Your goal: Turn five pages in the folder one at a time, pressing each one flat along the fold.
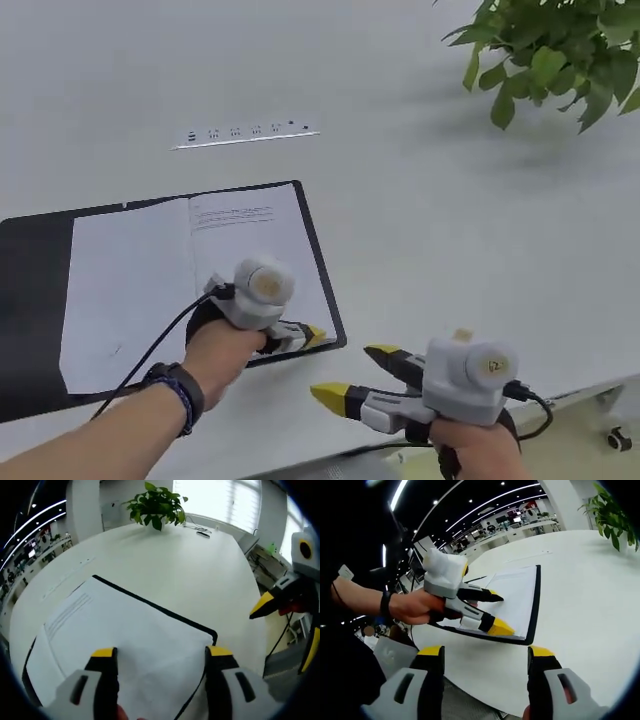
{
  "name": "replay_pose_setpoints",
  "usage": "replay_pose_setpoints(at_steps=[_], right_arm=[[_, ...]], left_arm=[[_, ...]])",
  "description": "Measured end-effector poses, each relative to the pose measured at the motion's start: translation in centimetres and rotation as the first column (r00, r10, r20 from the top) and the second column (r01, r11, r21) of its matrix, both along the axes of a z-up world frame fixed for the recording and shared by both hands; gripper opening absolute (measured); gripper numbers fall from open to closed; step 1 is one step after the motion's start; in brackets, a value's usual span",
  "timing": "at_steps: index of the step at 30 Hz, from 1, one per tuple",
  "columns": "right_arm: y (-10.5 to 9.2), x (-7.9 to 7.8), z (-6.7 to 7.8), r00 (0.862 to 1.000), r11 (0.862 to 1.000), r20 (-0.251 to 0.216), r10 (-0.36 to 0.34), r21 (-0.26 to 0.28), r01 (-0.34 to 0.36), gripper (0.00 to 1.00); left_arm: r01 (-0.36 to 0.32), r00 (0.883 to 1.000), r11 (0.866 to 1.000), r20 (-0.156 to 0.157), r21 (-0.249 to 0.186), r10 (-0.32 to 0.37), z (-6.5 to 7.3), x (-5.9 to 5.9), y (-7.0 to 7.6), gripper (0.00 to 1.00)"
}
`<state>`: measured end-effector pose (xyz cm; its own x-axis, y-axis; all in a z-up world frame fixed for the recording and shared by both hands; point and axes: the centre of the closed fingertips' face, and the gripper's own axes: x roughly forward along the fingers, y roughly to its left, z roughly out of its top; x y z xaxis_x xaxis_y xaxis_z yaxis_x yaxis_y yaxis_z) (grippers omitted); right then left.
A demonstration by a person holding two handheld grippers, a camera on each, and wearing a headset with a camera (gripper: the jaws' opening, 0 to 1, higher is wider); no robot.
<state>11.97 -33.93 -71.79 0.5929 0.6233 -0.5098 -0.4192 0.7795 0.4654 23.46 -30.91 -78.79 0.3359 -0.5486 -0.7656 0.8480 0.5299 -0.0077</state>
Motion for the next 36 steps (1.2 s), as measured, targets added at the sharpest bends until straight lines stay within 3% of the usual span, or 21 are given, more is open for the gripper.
replay_pose_setpoints(at_steps=[1, 5, 11, 18, 20, 21, 27, 32, 36], right_arm=[[-0.1, 0.0, 0.0, 1.000, 1.000, -0.001, -0.003, 0.004, 0.003, 0.67], [-0.3, -0.2, -0.1, 1.000, 1.000, -0.004, -0.004, 0.005, 0.004, 0.67], [-0.3, 0.0, -0.3, 1.000, 1.000, -0.009, -0.007, 0.012, 0.007, 0.66], [0.0, 1.3, -0.2, 1.000, 1.000, 0.006, -0.003, 0.018, 0.003, 0.63], [0.0, 2.0, -0.3, 1.000, 0.999, 0.014, -0.016, 0.030, 0.015, 0.61], [0.1, 2.6, -0.3, 1.000, 0.999, 0.015, -0.026, 0.048, 0.026, 0.61], [0.8, 6.5, -0.4, 0.999, 0.996, 0.025, -0.041, 0.075, 0.039, 0.59], [1.8, 10.3, -0.4, 0.998, 0.991, 0.034, -0.047, 0.129, 0.042, 0.56], [2.5, 12.2, -0.8, 0.998, 0.987, 0.017, -0.056, 0.150, 0.053, 0.53]], left_arm=[[-0.009, 1.000, 0.999, -0.005, -0.034, 0.009, 0.2, 0.0, -0.4, 0.71], [-0.005, 1.000, 1.000, 0.000, -0.031, 0.005, 0.3, 0.0, -0.4, 0.70], [-0.015, 1.000, 0.999, -0.014, -0.049, 0.014, 0.7, 0.6, 0.4, 0.60], [-0.064, 0.996, 0.991, -0.065, -0.114, 0.057, 0.9, 0.4, 0.8, 0.57], [-0.083, 0.995, 0.988, -0.073, -0.130, 0.074, 0.8, 0.4, 1.1, 0.56], [-0.112, 0.991, 0.981, -0.085, -0.160, 0.100, 1.0, 0.6, 1.0, 0.56], [-0.143, 0.986, 0.972, -0.107, -0.185, 0.125, 1.0, 0.5, 1.6, 0.53], [-0.159, 0.983, 0.966, -0.123, -0.205, 0.135, 1.2, 0.4, 1.9, 0.52], [-0.154, 0.984, 0.967, -0.116, -0.205, 0.132, 1.2, 0.2, 2.1, 0.52]])
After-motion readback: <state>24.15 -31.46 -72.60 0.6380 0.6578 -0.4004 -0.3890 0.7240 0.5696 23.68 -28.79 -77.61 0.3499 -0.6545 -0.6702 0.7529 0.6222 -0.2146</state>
